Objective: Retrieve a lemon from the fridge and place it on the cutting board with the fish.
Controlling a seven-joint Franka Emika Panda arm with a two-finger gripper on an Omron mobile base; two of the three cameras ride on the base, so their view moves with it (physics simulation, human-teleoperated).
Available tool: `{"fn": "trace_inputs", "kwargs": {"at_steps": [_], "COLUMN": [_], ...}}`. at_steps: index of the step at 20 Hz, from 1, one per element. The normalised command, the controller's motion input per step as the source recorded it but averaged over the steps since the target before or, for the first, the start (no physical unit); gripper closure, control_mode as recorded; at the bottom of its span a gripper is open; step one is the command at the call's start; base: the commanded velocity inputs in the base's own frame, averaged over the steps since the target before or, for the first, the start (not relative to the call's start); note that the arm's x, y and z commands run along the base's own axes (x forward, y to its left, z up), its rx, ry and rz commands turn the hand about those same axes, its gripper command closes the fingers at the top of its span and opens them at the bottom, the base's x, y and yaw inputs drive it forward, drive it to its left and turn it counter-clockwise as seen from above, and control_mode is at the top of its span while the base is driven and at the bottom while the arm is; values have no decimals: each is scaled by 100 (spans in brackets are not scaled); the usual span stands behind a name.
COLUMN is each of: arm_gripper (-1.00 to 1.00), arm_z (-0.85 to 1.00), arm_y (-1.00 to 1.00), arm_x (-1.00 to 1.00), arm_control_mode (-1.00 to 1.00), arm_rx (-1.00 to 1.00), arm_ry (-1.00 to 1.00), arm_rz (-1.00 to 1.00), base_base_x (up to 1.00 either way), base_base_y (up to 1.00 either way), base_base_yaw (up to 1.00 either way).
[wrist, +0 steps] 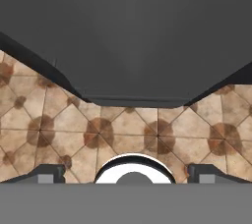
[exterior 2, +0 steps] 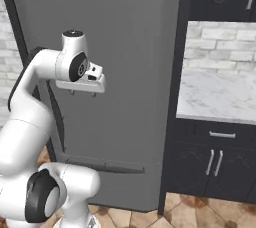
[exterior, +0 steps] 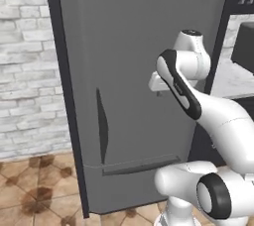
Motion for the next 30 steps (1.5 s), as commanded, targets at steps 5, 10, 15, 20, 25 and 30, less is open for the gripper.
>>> {"fn": "trace_inputs", "kwargs": {"at_steps": [5, 10, 15, 20, 25, 30], "arm_gripper": [-100, -100, -100, -100, -100, -100], "arm_z": [0, 0, 0, 0, 0, 0], "arm_y": [0, 0, 0, 0, 0, 0], "arm_x": [0, 0, 0, 0, 0, 0], "arm_control_mode": [100, 100, 100, 100, 100, 100], "arm_rx": [0, 0, 0, 0, 0, 0], "arm_ry": [0, 0, 0, 0, 0, 0], "arm_rz": [0, 0, 0, 0, 0, 0], "base_base_x": [-5, 0, 0, 0, -1, -10], "base_base_y": [62, 74, 73, 67, 52, 30], "base_base_yaw": [-28, -23, -20, -17, -12, -5]}}
